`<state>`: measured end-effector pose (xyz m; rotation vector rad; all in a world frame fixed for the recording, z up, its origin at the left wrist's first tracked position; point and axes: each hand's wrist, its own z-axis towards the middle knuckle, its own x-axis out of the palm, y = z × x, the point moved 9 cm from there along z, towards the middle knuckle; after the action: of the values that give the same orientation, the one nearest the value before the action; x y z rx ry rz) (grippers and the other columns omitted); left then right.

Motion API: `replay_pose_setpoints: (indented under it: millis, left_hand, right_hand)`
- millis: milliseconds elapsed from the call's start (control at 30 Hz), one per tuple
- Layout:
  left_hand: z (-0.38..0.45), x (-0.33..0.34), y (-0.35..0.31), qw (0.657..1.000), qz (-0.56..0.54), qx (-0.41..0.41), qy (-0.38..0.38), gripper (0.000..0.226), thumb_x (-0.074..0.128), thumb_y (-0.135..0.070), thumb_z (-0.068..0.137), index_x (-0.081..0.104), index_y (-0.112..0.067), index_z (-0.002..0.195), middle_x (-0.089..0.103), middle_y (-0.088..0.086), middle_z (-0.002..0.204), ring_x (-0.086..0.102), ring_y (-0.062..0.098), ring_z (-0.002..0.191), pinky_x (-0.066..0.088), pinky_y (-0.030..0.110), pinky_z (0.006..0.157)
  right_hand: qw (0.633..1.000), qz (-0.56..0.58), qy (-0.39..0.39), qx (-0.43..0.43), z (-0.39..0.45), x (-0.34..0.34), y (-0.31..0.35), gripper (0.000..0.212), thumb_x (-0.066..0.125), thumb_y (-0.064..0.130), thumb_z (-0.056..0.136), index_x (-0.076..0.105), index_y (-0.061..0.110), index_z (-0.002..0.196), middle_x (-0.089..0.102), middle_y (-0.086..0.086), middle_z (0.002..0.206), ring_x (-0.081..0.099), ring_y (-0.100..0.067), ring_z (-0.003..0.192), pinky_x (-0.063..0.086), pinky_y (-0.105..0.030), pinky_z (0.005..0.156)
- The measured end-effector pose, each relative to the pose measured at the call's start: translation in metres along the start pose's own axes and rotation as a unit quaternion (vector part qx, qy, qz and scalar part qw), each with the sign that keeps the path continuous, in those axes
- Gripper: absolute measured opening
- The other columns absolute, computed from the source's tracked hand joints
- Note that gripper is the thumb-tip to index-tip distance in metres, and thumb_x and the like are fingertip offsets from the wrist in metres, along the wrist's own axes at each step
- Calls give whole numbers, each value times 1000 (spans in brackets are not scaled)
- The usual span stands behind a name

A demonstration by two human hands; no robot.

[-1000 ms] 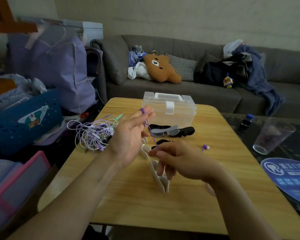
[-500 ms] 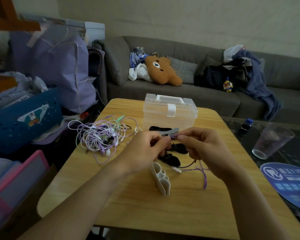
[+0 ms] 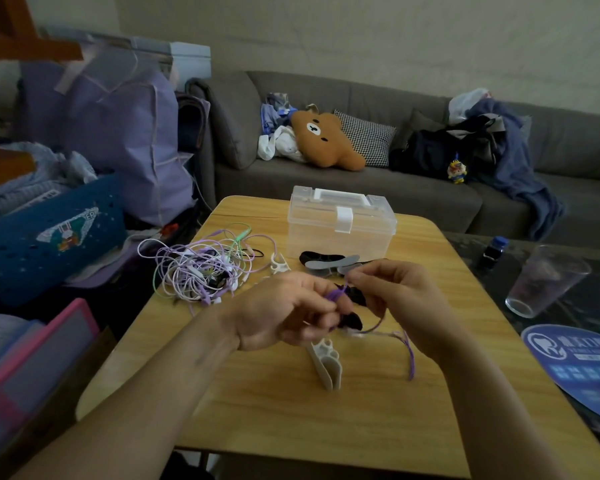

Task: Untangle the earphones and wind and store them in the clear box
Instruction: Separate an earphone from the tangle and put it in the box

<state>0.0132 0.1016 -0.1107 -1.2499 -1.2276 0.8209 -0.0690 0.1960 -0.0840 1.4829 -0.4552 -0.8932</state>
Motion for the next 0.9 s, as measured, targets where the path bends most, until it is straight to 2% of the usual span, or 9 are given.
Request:
replay_pose_setpoints:
  millis: [133,267,367,467,567,667,767,833,900]
  left_hand:
    - [-4,-22,-20,972,-203,80,-91,16,44,-11,76,59,-10,73,41,-1,56,32,10,41,9,27,47]
    - [-18,-52,-34,905,-325,189,-200,27,46,-21,84,63,-3,96,59,5,74,57,16,57,22,21,39]
    - [-23,-60,-33,899,-293,210,-247,50,37,-39,98,57,3,118,68,16,106,69,27,90,32,23,41]
    - [-27,-67,-37,911,-123,228,-322,39,37,-38,102,57,-6,115,66,15,120,67,27,109,37,25,47]
    - [-24,-62,-40,910,127,192,-346,27,46,-41,99,60,-20,109,66,3,117,63,13,112,42,28,65]
    - [-18,-48,-34,906,260,166,-289,53,31,-49,103,66,-10,102,69,3,94,62,12,91,39,25,77]
    - [-15,-36,-28,930,238,149,-236,66,28,-56,97,68,-9,72,52,16,66,47,23,62,38,26,61]
    - [-13,-36,-27,946,183,132,-233,53,43,-51,96,62,-18,59,41,14,64,34,22,58,26,29,57]
    - [-11,-34,-28,958,91,139,-232,47,50,-42,98,57,-16,60,35,9,58,27,18,53,16,36,59]
  right_hand:
    - [991,-129,22,4,-3,3,-5,33,57,38,98,72,10,89,56,-1,55,50,-15,53,49,-36,63]
    - [983,-162,86,8,-5,18,-1,22,57,30,100,70,14,95,61,2,60,63,-16,58,58,-38,73]
    - [951,-197,234,39,-19,48,-5,17,52,22,103,67,20,112,64,2,71,70,-20,71,62,-35,73]
    - [927,-200,313,50,-32,64,-6,22,47,19,106,66,24,115,60,4,70,64,-14,66,58,-32,67]
    - [939,-179,290,-35,-31,60,17,21,48,23,105,69,19,109,56,10,70,53,-7,65,48,-21,61]
    - [978,-47,191,-71,-23,39,36,24,52,30,98,73,17,98,54,5,66,49,-15,64,45,-24,61]
    - [998,54,4,-36,-12,3,29,33,56,37,93,74,9,90,50,4,54,46,-15,56,42,-31,61]
    - [997,-9,-70,-8,-11,-11,19,33,58,38,95,74,11,87,51,5,50,45,-14,53,42,-31,59]
    - [992,-106,-68,32,-9,-10,7,33,60,43,94,74,15,83,54,5,51,45,-13,52,41,-28,55]
